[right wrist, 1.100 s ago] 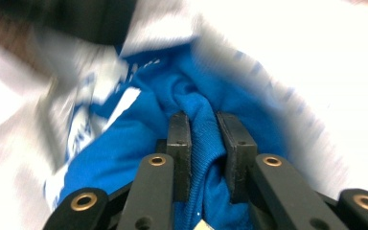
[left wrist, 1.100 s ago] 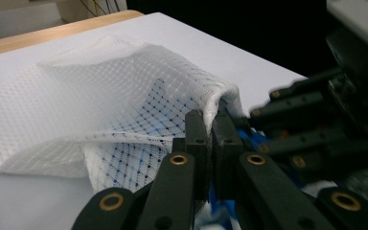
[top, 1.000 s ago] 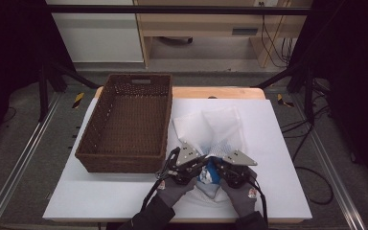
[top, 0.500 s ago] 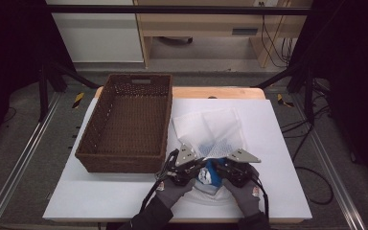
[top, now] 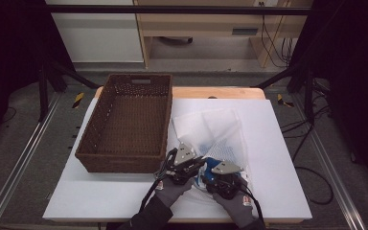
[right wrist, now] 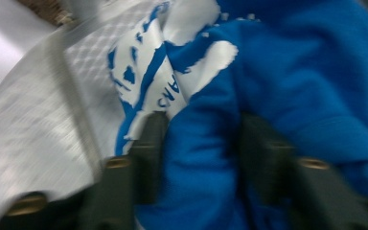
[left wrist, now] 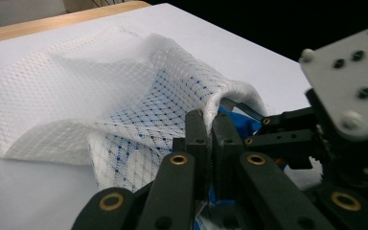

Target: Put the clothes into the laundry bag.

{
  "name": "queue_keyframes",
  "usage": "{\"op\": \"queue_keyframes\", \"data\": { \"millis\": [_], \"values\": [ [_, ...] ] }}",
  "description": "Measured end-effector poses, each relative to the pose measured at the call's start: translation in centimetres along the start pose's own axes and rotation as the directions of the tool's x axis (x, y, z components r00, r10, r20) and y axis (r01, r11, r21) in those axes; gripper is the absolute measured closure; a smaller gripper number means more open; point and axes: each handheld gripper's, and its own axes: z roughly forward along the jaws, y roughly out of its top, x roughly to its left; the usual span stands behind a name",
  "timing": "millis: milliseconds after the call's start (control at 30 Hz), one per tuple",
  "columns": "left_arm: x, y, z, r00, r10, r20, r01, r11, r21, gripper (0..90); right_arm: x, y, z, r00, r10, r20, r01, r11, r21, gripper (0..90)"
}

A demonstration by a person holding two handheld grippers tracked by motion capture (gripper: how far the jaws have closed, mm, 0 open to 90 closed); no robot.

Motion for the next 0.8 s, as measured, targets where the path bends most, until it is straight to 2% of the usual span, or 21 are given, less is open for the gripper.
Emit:
{"op": "queue_keyframes", "data": {
  "millis": [33, 67, 100, 167, 200, 233, 267, 300, 333, 400, 433, 467, 500, 567, 600, 633, 667, 733, 800],
  "values": [
    [0.0, 0.0, 0.0, 1.0000, 0.000, 0.000, 0.000, 1.0000, 0.000, 87.4, 0.0, 0.0, 0.0, 1.0000, 0.000, 0.000, 0.000, 1.0000, 0.000, 60.4],
    [0.0, 0.0, -0.1, 1.0000, 0.002, 0.001, -0.002, 1.0000, -0.001, 87.4, -0.2, 0.2, 0.0, 0.9997, 0.020, 0.012, -0.020, 0.9998, 0.002, 72.0],
    [-0.1, 0.1, -0.1, 1.0000, 0.002, 0.002, -0.002, 1.0000, -0.003, 87.4, -0.4, 0.4, -0.1, 0.9995, 0.017, 0.026, -0.017, 0.9998, 0.010, 76.7],
    [-0.2, 0.2, -0.3, 1.0000, 0.007, 0.007, -0.007, 1.0000, -0.006, 87.4, -0.5, 0.9, -0.4, 0.9989, 0.022, 0.041, -0.020, 0.9991, -0.037, 78.4],
    [-0.3, 0.3, -0.3, 0.9999, 0.005, 0.012, -0.005, 0.9999, -0.011, 87.4, -0.5, 0.9, -0.4, 0.9989, 0.022, 0.041, -0.020, 0.9991, -0.037, 78.4],
    [-0.5, 0.6, -0.5, 0.9998, 0.013, 0.016, -0.012, 0.9998, -0.018, 87.5, -0.8, 1.6, -0.7, 0.9961, 0.068, 0.056, -0.062, 0.9912, -0.117, 78.2],
    [-0.5, 0.6, -0.5, 0.9998, 0.013, 0.016, -0.012, 0.9998, -0.018, 87.4, -0.8, 1.6, -0.7, 0.9961, 0.068, 0.056, -0.062, 0.9912, -0.117, 78.2],
    [-0.7, 0.8, -0.6, 0.9997, 0.016, 0.017, -0.015, 0.9996, -0.023, 87.5, -1.3, 2.5, -0.7, 0.9892, 0.093, 0.113, -0.072, 0.9814, -0.178, 77.5],
    [-0.8, 0.9, -0.7, 0.9996, 0.022, 0.015, -0.022, 0.9994, -0.027, 87.4, -1.6, 2.8, -0.4, 0.9849, 0.104, 0.138, -0.077, 0.9793, -0.187, 77.0],
    [-0.9, 1.0, -0.7, 0.9995, 0.026, 0.016, -0.026, 0.9993, -0.026, 87.4, -2.0, 3.0, 0.6, 0.9746, 0.110, 0.195, -0.076, 0.9819, -0.174, 75.3],
    [-0.8, 0.8, -0.6, 0.9997, 0.021, 0.013, -0.021, 0.9997, -0.016, 87.4, -2.1, 2.9, 1.3, 0.9727, 0.111, 0.204, -0.081, 0.9850, -0.152, 74.1],
    [-0.8, 0.8, -0.6, 0.9997, 0.021, 0.013, -0.021, 0.9997, -0.016, 87.4, -2.1, 2.9, 1.3, 0.9727, 0.111, 0.204, -0.081, 0.9850, -0.152, 74.1],
    [-0.4, 0.3, -0.2, 0.9999, 0.006, 0.014, -0.006, 1.0000, -0.004, 87.4, -2.1, 2.6, 2.4, 0.9741, 0.103, 0.201, -0.081, 0.9901, -0.115, 70.2],
    [-0.2, 0.1, -0.1, 0.9999, -0.001, 0.014, 0.001, 1.0000, 0.004, 87.4, -2.0, 2.5, 2.5, 0.9747, 0.091, 0.204, -0.070, 0.9914, -0.111, 68.6],
    [-0.1, -0.1, -0.1, 0.9999, -0.005, 0.011, 0.005, 1.0000, 0.004, 87.4, -1.8, 2.5, 2.3, 0.9779, 0.078, 0.194, -0.057, 0.9924, -0.109, 64.3],
    [0.1, -0.1, -0.1, 1.0000, -0.005, 0.008, 0.005, 1.0000, 0.006, 87.4, -1.9, 2.5, 2.0, 0.9815, 0.083, 0.173, -0.065, 0.9922, -0.106, 59.1],
    [0.2, -0.1, -0.1, 0.9999, -0.013, 0.004, 0.013, 0.9999, 0.002, 87.4, -2.0, 2.5, 1.1, 0.9886, 0.082, 0.126, -0.068, 0.9914, -0.112, 51.8],
    [0.3, -0.1, -0.1, 0.9999, -0.014, 0.004, 0.014, 0.9999, 0.001, 87.4, -2.1, 2.5, 0.6, 0.9905, 0.083, 0.109, -0.070, 0.9902, -0.121, 49.2],
    [0.4, 0.0, -0.1, 0.9999, -0.014, -0.002, 0.014, 0.9999, 0.001, 87.4, -2.1, 2.3, -1.2, 0.9947, 0.085, 0.057, -0.075, 0.9850, -0.156, 44.0]
  ]
}}
